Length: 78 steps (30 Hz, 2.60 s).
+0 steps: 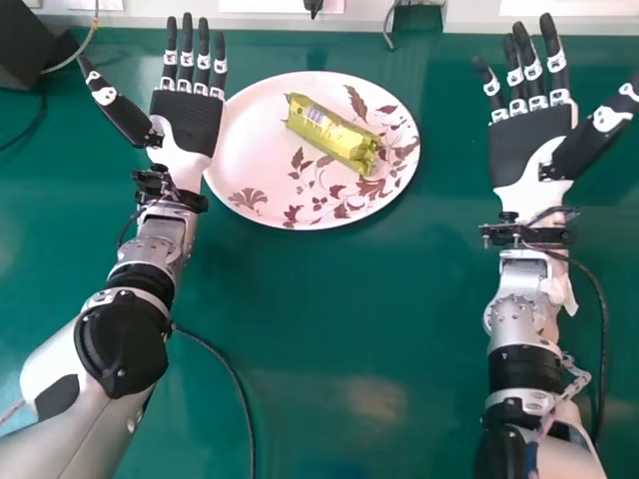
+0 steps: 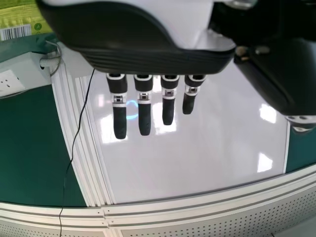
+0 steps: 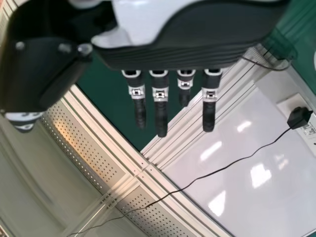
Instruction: Pick up biscuit and place it in the plate
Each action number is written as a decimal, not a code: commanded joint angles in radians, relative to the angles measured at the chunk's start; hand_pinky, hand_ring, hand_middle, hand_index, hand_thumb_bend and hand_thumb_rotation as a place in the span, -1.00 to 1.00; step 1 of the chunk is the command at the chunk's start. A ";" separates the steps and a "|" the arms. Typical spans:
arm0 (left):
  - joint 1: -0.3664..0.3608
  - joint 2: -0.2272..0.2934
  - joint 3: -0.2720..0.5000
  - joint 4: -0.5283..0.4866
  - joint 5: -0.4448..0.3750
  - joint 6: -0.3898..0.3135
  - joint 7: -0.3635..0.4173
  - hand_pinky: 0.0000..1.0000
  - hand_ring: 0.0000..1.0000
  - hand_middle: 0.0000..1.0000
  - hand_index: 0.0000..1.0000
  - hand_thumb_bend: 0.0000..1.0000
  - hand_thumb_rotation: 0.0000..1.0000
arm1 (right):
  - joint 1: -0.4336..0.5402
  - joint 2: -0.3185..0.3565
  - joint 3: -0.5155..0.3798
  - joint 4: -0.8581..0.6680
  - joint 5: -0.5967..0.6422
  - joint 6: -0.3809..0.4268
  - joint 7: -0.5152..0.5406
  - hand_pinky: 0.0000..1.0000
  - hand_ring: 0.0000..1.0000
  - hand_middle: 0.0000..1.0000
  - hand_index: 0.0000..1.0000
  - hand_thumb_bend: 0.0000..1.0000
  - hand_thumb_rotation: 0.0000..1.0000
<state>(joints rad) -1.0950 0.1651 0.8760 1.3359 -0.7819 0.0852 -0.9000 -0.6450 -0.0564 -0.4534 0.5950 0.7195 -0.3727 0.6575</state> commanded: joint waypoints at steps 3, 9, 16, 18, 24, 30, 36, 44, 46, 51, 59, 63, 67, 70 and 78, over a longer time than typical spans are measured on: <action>0.005 0.007 -0.010 -0.008 0.012 -0.003 -0.017 0.50 0.73 0.93 1.00 1.00 0.36 | 0.010 0.005 -0.006 -0.007 -0.007 -0.013 0.004 0.42 0.38 0.55 0.68 1.00 -0.34; 0.007 0.007 -0.011 -0.009 0.020 -0.010 -0.026 0.49 0.71 0.91 1.00 1.00 0.36 | 0.022 0.013 -0.010 -0.021 -0.007 -0.018 0.002 0.44 0.39 0.53 0.64 1.00 -0.30; 0.006 0.004 -0.012 -0.009 0.024 -0.012 -0.031 0.50 0.71 0.90 1.00 1.00 0.36 | 0.030 0.022 -0.008 -0.046 -0.015 -0.018 -0.011 0.44 0.39 0.55 0.64 1.00 -0.32; 0.006 0.005 -0.013 -0.009 0.025 -0.016 -0.031 0.49 0.70 0.89 1.00 1.00 0.35 | 0.031 0.026 -0.008 -0.051 -0.017 -0.017 -0.016 0.42 0.37 0.53 0.64 1.00 -0.31; 0.005 0.005 -0.010 -0.008 0.021 -0.007 -0.030 0.48 0.69 0.89 1.00 1.00 0.38 | 0.033 0.029 -0.007 -0.056 -0.023 -0.022 -0.019 0.43 0.38 0.53 0.65 1.00 -0.32; 0.005 0.004 -0.013 -0.009 0.025 -0.012 -0.035 0.47 0.70 0.89 1.00 1.00 0.38 | 0.038 0.029 -0.004 -0.066 -0.023 -0.021 -0.020 0.43 0.38 0.53 0.65 1.00 -0.31; 0.005 0.003 -0.013 -0.008 0.025 -0.009 -0.028 0.49 0.72 0.90 1.00 1.00 0.34 | 0.038 0.027 -0.002 -0.064 -0.021 -0.015 -0.014 0.44 0.38 0.54 0.66 1.00 -0.32; 0.010 0.002 -0.012 -0.008 0.023 -0.001 -0.049 0.53 0.76 0.92 1.00 1.00 0.32 | 0.062 0.028 0.000 -0.100 -0.005 0.007 0.005 0.45 0.40 0.56 0.67 1.00 -0.34; 0.011 0.003 -0.015 -0.009 0.028 -0.008 -0.043 0.54 0.77 0.94 1.00 1.00 0.31 | 0.071 0.031 0.001 -0.114 -0.003 0.014 0.006 0.43 0.40 0.56 0.66 1.00 -0.34; 0.014 0.003 -0.019 -0.009 0.033 -0.007 -0.047 0.47 0.73 0.92 1.00 1.00 0.32 | 0.087 0.036 0.001 -0.140 -0.007 0.019 -0.006 0.41 0.39 0.56 0.67 1.00 -0.28; 0.018 0.003 -0.027 -0.007 0.041 -0.017 -0.045 0.52 0.75 0.93 1.00 1.00 0.29 | 0.088 0.032 -0.004 -0.138 0.003 0.039 0.000 0.40 0.43 0.59 0.71 1.00 -0.29; 0.022 0.000 -0.031 -0.005 0.040 -0.019 -0.052 0.56 0.77 0.94 1.00 1.00 0.29 | 0.084 0.027 -0.011 -0.113 0.004 0.030 0.015 0.37 0.45 0.60 0.70 1.00 -0.30; 0.023 -0.003 -0.030 -0.003 0.045 -0.023 -0.035 0.60 0.79 0.95 1.00 1.00 0.25 | 0.080 0.024 -0.019 -0.088 0.015 0.029 0.041 0.31 0.46 0.59 0.68 1.00 -0.33; 0.026 -0.005 -0.031 -0.001 0.047 -0.023 -0.027 0.59 0.78 0.94 1.00 1.00 0.27 | 0.079 0.023 -0.027 -0.068 0.016 0.019 0.048 0.29 0.46 0.57 0.66 1.00 -0.34; 0.032 -0.019 -0.029 0.001 0.059 -0.036 -0.026 0.64 0.80 0.99 1.00 1.00 0.33 | 0.082 0.017 -0.049 -0.011 0.032 -0.003 0.115 0.22 0.54 0.66 0.66 1.00 -0.31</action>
<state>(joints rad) -1.0814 0.1543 0.8514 1.3363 -0.7266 0.0545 -0.9275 -0.5784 -0.0356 -0.4897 0.5574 0.7388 -0.3646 0.7512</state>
